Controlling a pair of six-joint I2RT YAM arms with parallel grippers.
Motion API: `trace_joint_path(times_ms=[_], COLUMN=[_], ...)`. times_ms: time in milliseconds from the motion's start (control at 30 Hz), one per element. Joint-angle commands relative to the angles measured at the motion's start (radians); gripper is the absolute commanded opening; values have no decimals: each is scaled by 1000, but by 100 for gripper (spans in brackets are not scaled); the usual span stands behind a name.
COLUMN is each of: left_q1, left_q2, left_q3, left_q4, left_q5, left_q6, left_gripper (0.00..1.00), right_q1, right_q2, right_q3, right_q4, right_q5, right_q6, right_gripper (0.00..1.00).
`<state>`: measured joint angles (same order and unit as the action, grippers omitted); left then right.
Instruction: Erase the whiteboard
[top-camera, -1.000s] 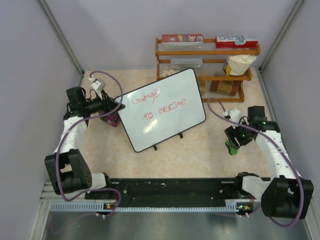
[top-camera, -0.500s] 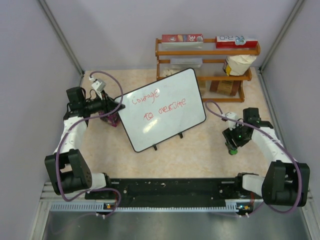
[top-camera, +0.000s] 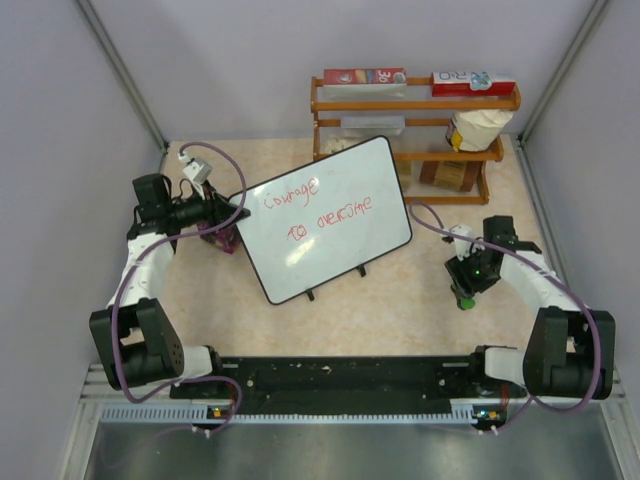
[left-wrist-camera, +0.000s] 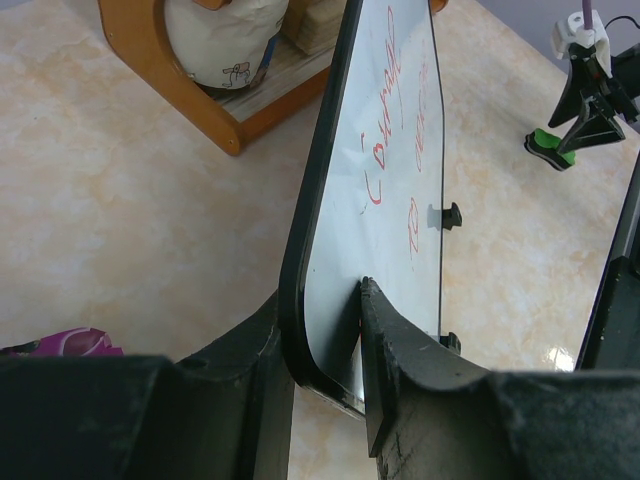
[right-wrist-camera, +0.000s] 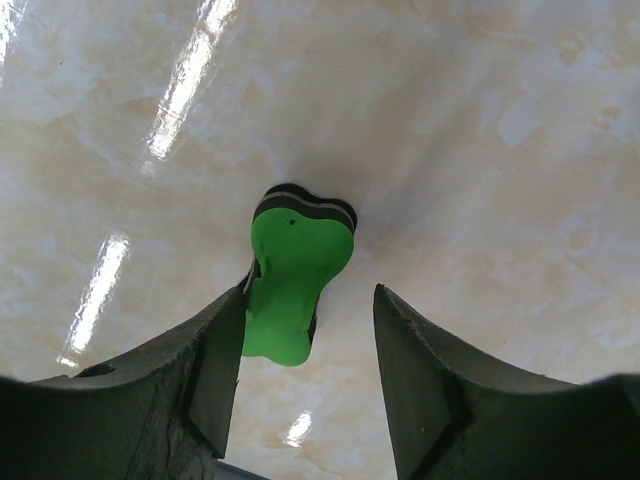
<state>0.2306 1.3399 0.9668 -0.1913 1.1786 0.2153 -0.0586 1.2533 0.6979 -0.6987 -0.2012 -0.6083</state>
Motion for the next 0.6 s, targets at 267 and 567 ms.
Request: trace_joint_path(times_ms=[267,567], left_q1=[-7,-5], left_q2=[-1,-1], left_q3=[9,0], left_q4=[-7,-11], left_q5=[-54,-56], left_q6=[121,130], left_gripper=[0,0], right_q1=[11,11], right_q2=[8,28], right_q3=[-23,-40], right_q4=[27,50], right_q5=[-27,-29], right_q6=[16,21], right_gripper=[50,44])
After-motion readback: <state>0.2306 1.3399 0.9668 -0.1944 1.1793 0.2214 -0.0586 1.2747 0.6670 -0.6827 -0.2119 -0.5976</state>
